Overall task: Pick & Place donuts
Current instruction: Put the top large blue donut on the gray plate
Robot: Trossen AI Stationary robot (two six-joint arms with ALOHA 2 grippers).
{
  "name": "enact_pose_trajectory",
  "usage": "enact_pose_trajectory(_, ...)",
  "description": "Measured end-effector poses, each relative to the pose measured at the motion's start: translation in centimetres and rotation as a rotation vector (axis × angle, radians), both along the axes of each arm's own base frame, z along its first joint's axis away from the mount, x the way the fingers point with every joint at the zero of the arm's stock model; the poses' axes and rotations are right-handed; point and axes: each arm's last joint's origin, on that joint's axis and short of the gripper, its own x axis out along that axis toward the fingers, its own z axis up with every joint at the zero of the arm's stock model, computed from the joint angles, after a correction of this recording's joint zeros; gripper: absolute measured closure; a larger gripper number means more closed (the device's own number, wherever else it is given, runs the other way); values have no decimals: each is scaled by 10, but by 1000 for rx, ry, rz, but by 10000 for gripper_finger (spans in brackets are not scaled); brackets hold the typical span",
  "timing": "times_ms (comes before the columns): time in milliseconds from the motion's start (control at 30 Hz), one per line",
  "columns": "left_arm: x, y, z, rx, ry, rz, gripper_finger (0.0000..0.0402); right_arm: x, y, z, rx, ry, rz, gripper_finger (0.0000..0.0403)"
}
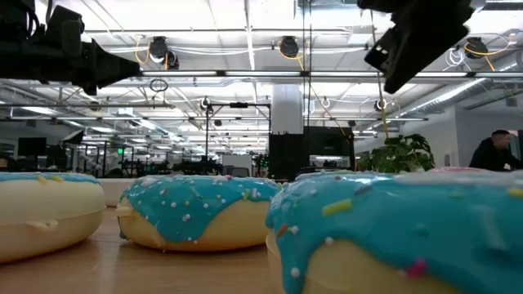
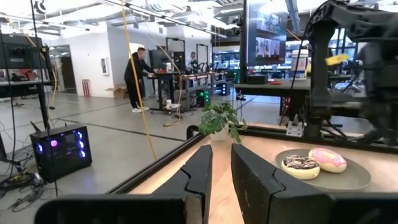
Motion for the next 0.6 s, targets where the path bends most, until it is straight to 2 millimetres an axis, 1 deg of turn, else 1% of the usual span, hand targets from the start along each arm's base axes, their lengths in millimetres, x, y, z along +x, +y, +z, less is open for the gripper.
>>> enact_pose_trajectory(133, 0, 0, -1, 25, 27, 4, 334, 1, 22, -5, 46, -21, 20, 403)
enact_pose_trajectory(300, 0, 0, -3, 67, 59, 9, 334, -1, 49, -13, 44, -32, 91, 403)
enact_pose_trajectory(400, 0, 0, -3, 68, 60, 9, 334, -8, 54, -14, -27, -35, 95, 403)
enact_pose_trajectory(533, 1, 0, -6, 57, 89, 6, 334, -13, 56, 3, -34, -139, 149, 403)
enact_pose_trajectory(600, 1, 0, -6, 57, 96, 6, 334, -19, 49, 13, -42, -155, 154, 403)
